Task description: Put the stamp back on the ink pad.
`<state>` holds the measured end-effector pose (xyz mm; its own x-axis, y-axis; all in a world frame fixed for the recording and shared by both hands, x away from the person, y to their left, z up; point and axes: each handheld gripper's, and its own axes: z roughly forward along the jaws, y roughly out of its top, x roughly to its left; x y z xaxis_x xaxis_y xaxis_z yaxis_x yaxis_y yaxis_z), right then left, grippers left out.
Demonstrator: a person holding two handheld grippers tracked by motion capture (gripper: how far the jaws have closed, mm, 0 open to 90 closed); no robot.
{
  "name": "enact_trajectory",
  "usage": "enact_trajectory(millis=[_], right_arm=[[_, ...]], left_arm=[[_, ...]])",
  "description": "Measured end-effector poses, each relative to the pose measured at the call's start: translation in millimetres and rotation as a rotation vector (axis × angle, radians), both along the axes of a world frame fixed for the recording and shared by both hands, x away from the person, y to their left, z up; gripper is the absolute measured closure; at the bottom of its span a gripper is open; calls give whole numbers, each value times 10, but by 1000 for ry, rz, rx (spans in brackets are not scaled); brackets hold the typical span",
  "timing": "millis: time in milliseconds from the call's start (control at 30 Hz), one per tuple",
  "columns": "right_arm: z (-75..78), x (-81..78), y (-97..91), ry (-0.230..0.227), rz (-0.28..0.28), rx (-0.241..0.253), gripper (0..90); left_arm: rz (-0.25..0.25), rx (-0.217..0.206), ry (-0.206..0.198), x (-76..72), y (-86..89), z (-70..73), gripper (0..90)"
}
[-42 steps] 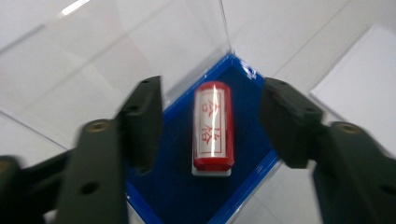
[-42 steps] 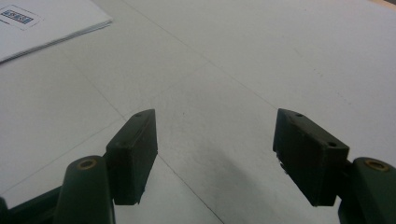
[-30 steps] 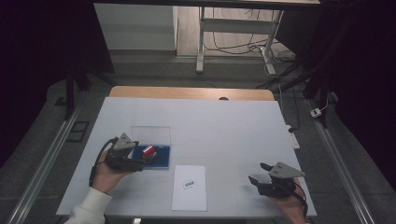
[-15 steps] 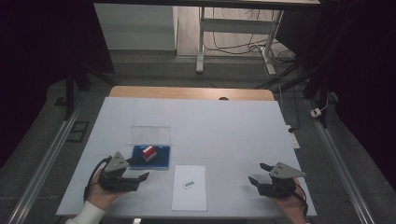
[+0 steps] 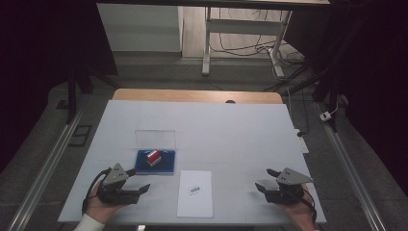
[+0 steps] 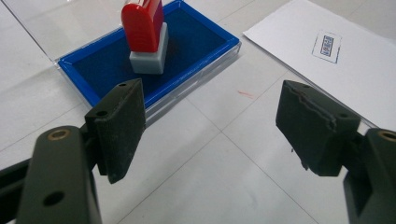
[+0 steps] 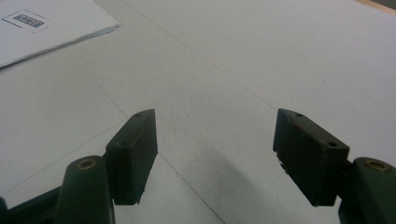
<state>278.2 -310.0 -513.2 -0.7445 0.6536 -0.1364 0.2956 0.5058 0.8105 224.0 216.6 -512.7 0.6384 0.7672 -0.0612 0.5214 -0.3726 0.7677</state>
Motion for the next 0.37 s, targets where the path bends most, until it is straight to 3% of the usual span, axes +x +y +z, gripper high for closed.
enact_trajectory(millis=[367], right_arm=[[8, -10, 5, -6, 1, 0, 300]], left_arm=[[1, 1, -1, 9, 3, 4, 249]])
